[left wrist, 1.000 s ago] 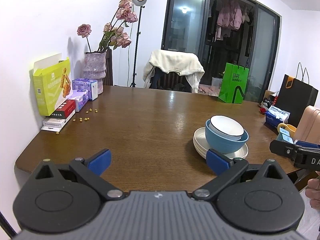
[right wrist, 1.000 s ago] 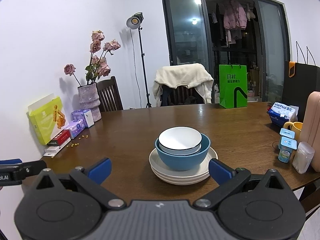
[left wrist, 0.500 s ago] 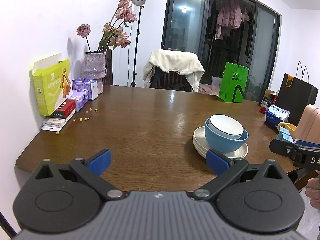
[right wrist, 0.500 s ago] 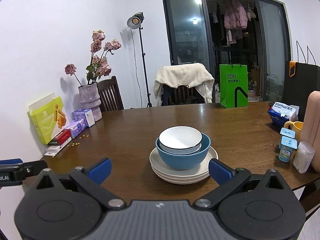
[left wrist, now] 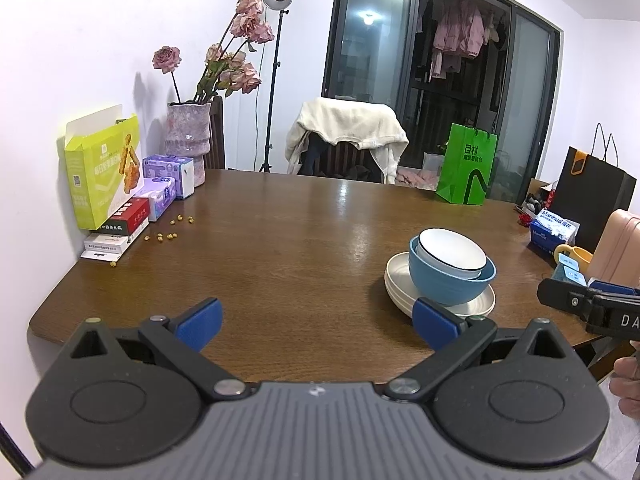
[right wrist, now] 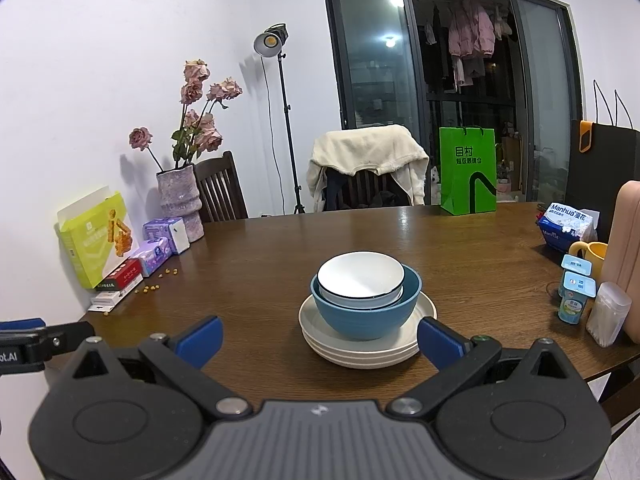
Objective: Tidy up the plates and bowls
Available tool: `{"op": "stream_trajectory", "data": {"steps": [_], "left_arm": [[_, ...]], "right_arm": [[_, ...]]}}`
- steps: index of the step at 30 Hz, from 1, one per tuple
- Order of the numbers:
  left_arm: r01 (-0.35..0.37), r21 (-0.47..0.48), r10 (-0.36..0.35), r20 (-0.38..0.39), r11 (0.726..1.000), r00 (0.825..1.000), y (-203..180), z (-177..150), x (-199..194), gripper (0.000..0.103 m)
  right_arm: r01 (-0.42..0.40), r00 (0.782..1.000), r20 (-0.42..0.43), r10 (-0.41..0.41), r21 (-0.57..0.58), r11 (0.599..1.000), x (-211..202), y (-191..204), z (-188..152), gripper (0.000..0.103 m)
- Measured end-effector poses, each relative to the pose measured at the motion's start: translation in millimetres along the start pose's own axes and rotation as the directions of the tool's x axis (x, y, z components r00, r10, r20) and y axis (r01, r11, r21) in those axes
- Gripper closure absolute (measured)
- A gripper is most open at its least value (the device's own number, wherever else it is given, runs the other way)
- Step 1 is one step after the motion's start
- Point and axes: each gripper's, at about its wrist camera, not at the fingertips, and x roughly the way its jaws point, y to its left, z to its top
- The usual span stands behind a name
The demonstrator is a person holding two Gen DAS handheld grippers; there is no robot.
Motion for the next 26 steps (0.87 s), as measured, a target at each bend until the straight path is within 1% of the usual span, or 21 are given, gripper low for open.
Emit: {"op": "stream_trajectory", "data": {"steps": [15,26], "left_arm": [[0.005,0.003,-0.004,-0.020,1.000,1.000,-4.7,-3.3,4.0,0.000],[0.025,0.005,-0.025,-0.026,1.000,0.999,-6.4,-4.3,7.4,0.000]], "right_arm": [[0.000,1.000,-0.021,0.000,0.008,1.000,5.5,-5.2,0.0,0.000],[0.002,1.000,-0.030,-0.001,0.014,1.000,5.8,-8.6,-3.8,0.000]]}}
